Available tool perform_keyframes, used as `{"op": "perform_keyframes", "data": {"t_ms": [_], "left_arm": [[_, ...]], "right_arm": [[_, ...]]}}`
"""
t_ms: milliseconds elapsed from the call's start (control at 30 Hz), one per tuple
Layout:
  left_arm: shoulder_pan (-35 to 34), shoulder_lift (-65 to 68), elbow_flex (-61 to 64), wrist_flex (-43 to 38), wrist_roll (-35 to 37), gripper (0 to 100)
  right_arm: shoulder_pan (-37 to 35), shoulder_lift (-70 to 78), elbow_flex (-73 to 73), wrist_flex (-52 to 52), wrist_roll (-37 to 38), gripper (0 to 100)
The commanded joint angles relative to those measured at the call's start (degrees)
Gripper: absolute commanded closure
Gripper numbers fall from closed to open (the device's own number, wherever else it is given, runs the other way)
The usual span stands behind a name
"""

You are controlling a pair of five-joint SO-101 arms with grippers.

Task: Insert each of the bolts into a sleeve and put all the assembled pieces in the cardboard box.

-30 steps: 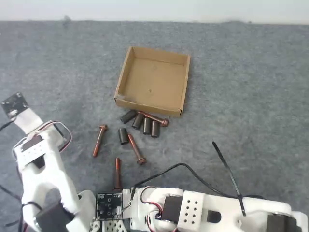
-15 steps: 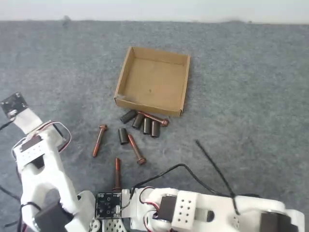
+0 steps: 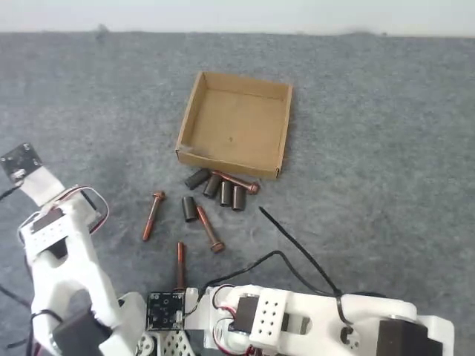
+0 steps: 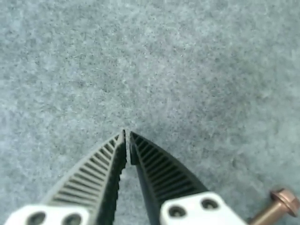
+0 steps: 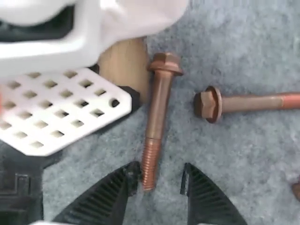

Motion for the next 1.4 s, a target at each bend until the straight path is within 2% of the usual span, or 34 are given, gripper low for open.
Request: {"op": "perform_keyframes", "data": {"t_ms": [0, 33, 133, 367, 833, 1167, 1367], "left_arm": [[0.3, -0.4, -2.4, -1.4, 0.6, 99], [0.3, -0.4, -2.4, -1.4, 0.6, 99], [0.3, -0.4, -2.4, -1.4, 0.6, 99], [0.3, -0.4, -2.4, -1.4, 0.6, 99], [0.3, -0.4, -2.2, -1.4, 0.6, 99], [0.3, -0.4, -2.0, -1.4, 0.4, 99], [0.3, -0.4, -2.0, -1.4, 0.4, 99]], "right_arm": [[1.4, 2.2, -6.4, -1.5, -1.0, 95.9], [1.4, 2.2, -6.4, -1.6, -1.0, 99.6], [1.4, 2.2, -6.3, -1.3, -0.9, 96.9], [3.6, -2.6, -7.4, 7.3, -0.8, 99.1], [30.5, -35.6, -6.7, 22.1, -1.1, 99.1], [41.3, -53.1, -1.3, 21.9, -1.2, 99.1], [50.9, -54.5, 1.8, 19.3, -1.2, 99.1]]}}
